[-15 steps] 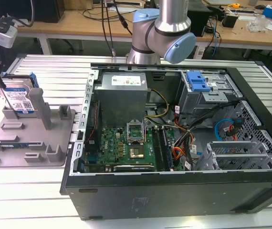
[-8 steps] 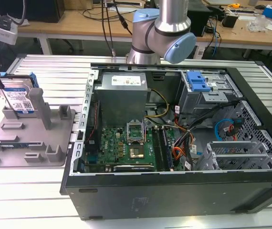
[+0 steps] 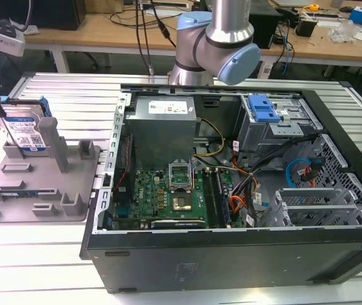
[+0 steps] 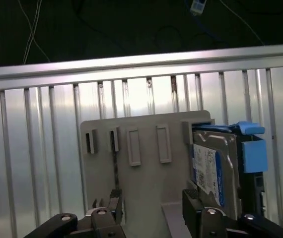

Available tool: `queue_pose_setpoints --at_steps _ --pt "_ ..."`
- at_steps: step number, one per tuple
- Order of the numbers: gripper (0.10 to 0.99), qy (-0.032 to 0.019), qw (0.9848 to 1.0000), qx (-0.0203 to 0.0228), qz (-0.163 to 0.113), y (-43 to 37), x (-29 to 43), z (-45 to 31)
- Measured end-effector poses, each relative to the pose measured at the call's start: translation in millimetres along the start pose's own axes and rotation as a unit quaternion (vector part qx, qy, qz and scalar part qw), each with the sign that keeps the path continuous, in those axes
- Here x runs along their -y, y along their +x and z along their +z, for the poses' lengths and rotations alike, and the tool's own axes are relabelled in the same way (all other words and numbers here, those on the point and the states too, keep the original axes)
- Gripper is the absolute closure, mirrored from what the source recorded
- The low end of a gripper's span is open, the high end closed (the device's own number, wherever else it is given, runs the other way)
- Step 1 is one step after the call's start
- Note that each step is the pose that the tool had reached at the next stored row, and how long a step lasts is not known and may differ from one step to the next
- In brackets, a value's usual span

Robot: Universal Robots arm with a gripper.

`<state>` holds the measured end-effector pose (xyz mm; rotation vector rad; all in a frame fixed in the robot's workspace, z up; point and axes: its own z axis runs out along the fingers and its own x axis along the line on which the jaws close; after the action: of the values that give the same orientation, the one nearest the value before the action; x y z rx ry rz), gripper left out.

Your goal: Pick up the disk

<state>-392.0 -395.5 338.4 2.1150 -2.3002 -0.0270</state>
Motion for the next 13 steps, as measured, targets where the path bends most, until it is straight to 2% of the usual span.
queue_pose_setpoints --at_steps 1,2,4,7,8,9,12,13 --pt "0.486 0.0000 1.0000 -0.0003 0.000 -4.5 -0.3 0.0" --pt "0.486 0.0001 1.0000 -0.0008 0.000 -13.9 -1.2 0.0" --pt "0.486 0.0001 1.0000 -0.0013 -0.001 -23.1 -1.9 0.1" --pt "0.486 0.0002 1.0000 -0.0025 -0.002 -49.9 -4.2 0.1" --pt "0.486 0.0003 1.0000 -0.0027 -0.003 -56.5 -4.7 0.1" --pt "0.486 0.0003 1.0000 -0.0029 -0.004 -60.1 -5.0 0.2" --pt "0.486 0.0004 0.9999 -0.0044 -0.015 -77.9 -6.5 0.2" --pt "0.486 0.0004 0.9998 -0.0046 -0.019 -79.7 -6.7 0.1"
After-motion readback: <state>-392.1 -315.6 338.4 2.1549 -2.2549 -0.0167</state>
